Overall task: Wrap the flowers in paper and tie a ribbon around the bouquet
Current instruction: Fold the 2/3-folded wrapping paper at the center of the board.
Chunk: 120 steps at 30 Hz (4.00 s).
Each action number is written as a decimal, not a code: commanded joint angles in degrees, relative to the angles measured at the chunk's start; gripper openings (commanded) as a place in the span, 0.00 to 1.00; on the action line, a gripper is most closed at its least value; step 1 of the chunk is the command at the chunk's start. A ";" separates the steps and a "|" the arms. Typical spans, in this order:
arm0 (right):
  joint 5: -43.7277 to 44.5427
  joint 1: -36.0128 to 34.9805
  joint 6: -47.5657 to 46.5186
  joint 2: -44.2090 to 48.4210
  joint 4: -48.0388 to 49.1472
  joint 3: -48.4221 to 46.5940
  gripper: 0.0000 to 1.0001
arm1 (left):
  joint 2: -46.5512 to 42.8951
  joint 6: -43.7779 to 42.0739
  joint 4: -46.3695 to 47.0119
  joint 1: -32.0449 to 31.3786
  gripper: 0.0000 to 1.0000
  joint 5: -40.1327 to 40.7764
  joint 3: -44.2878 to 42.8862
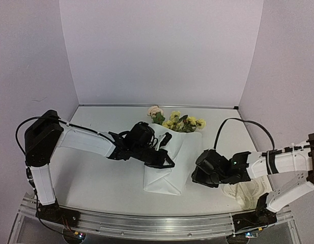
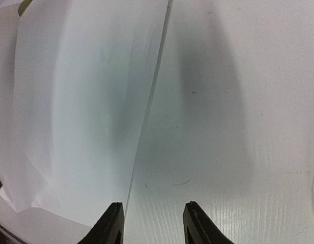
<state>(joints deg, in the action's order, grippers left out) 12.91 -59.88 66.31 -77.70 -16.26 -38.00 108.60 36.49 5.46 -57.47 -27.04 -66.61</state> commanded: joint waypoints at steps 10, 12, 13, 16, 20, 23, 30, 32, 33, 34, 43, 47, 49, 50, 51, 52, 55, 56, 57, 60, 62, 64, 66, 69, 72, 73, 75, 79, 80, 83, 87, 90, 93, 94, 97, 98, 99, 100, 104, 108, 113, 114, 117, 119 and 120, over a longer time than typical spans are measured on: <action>-8.95 9.51 -7.32 5.33 13.44 -1.98 0.73 | 4.29 -2.58 -2.48 -0.72 0.00 -3.23 -6.54; -11.98 10.85 -7.79 2.76 14.69 -3.64 0.73 | 4.65 -2.79 -2.78 -0.86 0.00 -3.31 -6.90; -12.95 11.26 -7.84 1.78 16.01 -4.11 0.73 | 4.76 -2.88 -2.89 -0.91 0.00 -3.34 -7.01; -15.76 12.21 -7.93 -0.94 17.75 -5.67 0.72 | 4.90 -3.07 -3.10 -1.06 0.00 -3.36 -7.28; -17.20 12.65 -7.94 -4.54 17.92 -8.23 0.67 | 5.34 -3.68 -4.26 -1.31 0.00 -3.27 -8.08; -18.32 13.41 -7.61 -7.11 17.95 -9.46 0.59 | 5.25 -4.18 -4.56 -1.33 0.01 -3.02 -8.12; -20.42 14.72 -6.63 -10.54 18.01 -10.12 0.23 | 5.16 -4.90 -5.08 -1.33 0.04 -2.86 -8.53; -20.35 14.86 -6.73 -10.72 17.98 -10.27 0.06 | 5.03 -5.02 -5.11 -1.33 0.08 -2.84 -8.56; -20.14 15.02 -6.86 -10.72 17.89 -10.32 0.01 | 4.85 -5.08 -5.11 -1.33 0.11 -2.73 -8.44; -20.12 15.33 -7.14 -10.72 17.58 -10.42 0.00 | 4.33 -4.99 -4.96 -1.33 0.14 -2.58 -8.15; -19.51 16.46 -15.57 -13.35 8.28 -16.30 0.00 | -4.00 -1.37 -2.08 0.40 0.33 0.71 -2.26; -19.94 16.47 -18.77 -16.17 6.15 -19.24 0.00 | -8.18 3.45 1.48 3.38 0.31 1.39 3.18; -19.40 16.47 -19.79 -17.22 4.37 -20.70 0.00 | -8.39 4.41 0.49 4.56 0.27 2.60 4.39; -19.01 16.48 -20.22 -17.74 3.78 -21.21 0.00 | -8.13 4.92 0.68 5.11 0.25 2.56 5.05; -18.54 16.47 -20.57 -18.24 3.29 -21.67 0.00 | -7.67 5.59 0.99 5.68 0.24 2.23 5.88; -18.28 16.46 -20.94 -18.65 2.73 -22.32 0.00 | -6.96 6.28 1.61 6.17 0.24 1.56 6.42; -17.86 16.46 -21.62 -19.56 1.53 -23.61 0.00 | -3.55 9.55 3.20 7.40 0.20 -0.62 7.38; -17.76 16.48 -21.71 -19.68 1.40 -23.73 0.00 | -2.65 10.53 3.78 7.76 0.20 -1.03 7.83; -17.72 16.48 -21.71 -19.78 1.31 -23.85 0.00 | -2.16 11.53 4.33 8.07 0.20 -1.15 8.34; -17.89 16.46 -21.70 -20.15 1.16 -24.20 0.00 | -2.14 13.40 5.36 8.68 0.20 -0.66 9.64; -18.03 16.47 -21.71 -20.38 1.04 -24.66 0.00 | -3.18 13.49 4.97 8.79 0.20 0.48 9.77; -18.11 16.47 -21.77 -20.59 0.97 -25.14 0.00 | -4.87 13.11 4.48 8.95 0.20 1.38 9.61; -18.11 16.46 -21.95 -20.77 0.88 -25.78 0.00 | -6.79 12.67 4.59 9.33 0.22 2.04 9.25; -18.49 16.46 -22.17 -20.83 0.71 -26.71 0.00 | -9.59 11.82 4.45 10.23 0.24 1.97 7.77; -18.72 16.37 -22.02 -20.25 0.63 -27.18 0.00 | -10.54 11.41 3.28 11.72 0.26 1.89 6.06; -18.78 16.37 -21.95 -20.01 0.61 -27.27 0.00 | -10.46 11.53 3.83 12.46 0.27 1.08 5.71; -18.84 16.28 -21.92 -19.50 0.61 -27.42 0.00 | -9.88 11.78 4.24 13.07 0.27 -0.23 4.87; -19.14 15.99 -21.86 -19.60 0.46 -28.26 0.00 | -7.09 12.75 5.25 13.35 0.28 -1.83 2.93; -19.18 15.81 -21.87 -20.02 0.28 -28.72 0.00 | -6.21 13.15 5.20 13.50 0.28 -1.70 2.51; -19.27 15.35 -21.56 -20.72 -0.05 -29.62 0.00 | -3.76 14.81 4.15 14.51 0.27 -0.19 2.43; -19.24 14.59 -21.28 -21.73 -1.04 -30.83 0.00 | -2.14 15.44 1.65 17.02 0.27 3.33 3.37; -19.26 13.94 -21.13 -22.18 -1.44 -31.42 0.00 | -2.25 15.23 1.52 18.87 0.27 3.98 4.38; -18.78 13.64 -21.22 -22.37 -1.73 -31.88 0.00 | -3.08 13.46 0.62 19.62 0.27 4.43 4.13; -18.65 13.60 -21.27 -22.52 -1.85 -32.05 0.00 | -3.48 12.72 0.51 19.67 0.28 4.07 3.90; -18.28 13.60 -21.81 -23.11 -2.60 -33.26 0.00 | -5.23 10.68 0.44 19.70 0.31 2.25 3.65; -18.33 13.59 -22.10 -23.05 -2.77 -33.60 0.00 | -6.12 10.50 -0.18 19.77 0.32 2.70 3.92; -18.35 13.58 -22.37 -22.76 -2.81 -33.87 0.00 | -7.35 10.53 -0.35 19.91 0.34 3.43 4.54; -18.22 13.46 -22.65 -22.32 -2.86 -34.04 0.00 | -9.00 11.04 -0.29 20.18 0.36 4.58 5.58; -18.12 12.94 -22.94 -21.31 -3.21 -34.47 0.00 | -13.56 13.75 -1.66 23.92 0.50 10.27 9.73; -18.19 11.99 -22.95 -21.27 -3.68 -35.48 0.00 | -11.37 13.50 -3.06 28.07 0.55 8.29 7.98; -19.22 9.92 -21.52 -21.22 -3.79 -39.03 0.00 | -13.80 12.46 -0.12 28.92 0.60 5.41 9.45; -19.78 9.09 -21.20 -21.48 -3.76 -40.39 0.00 | -15.09 12.07 -0.40 29.07 0.63 6.05 10.22; -21.98 6.55 -19.88 -24.48 -2.90 -45.72 0.00 | -19.25 13.37 1.24 30.53 0.65 5.32 15.77; -24.05 5.17 -18.85 -27.99 -2.45 -50.30 0.00 | -21.97 14.49 1.39 30.84 0.65 5.23 20.18; -25.16 4.48 -18.32 -30.10 -2.35 -52.67 0.01 | -23.13 15.53 1.80 30.84 0.65 5.66 22.68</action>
<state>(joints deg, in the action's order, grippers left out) -8.22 -52.40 45.67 -102.06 -20.81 -81.99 91.51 49.84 5.19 -27.55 -20.90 -50.60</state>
